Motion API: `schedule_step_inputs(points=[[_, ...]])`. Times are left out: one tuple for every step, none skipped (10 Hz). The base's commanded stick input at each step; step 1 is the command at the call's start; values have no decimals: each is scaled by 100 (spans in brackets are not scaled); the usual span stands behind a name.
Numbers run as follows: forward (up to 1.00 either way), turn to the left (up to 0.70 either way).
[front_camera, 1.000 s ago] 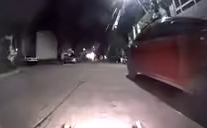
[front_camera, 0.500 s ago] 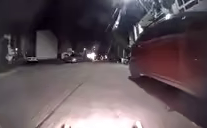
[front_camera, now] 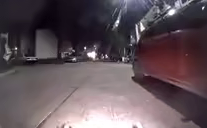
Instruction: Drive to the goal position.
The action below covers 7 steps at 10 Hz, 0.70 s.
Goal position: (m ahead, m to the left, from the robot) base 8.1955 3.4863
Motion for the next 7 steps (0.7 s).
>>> schedule_step_inputs(points=[[60,0],[60,0],[60,0],[60,-2],[60,-9],[60,-15],[60,-14]])
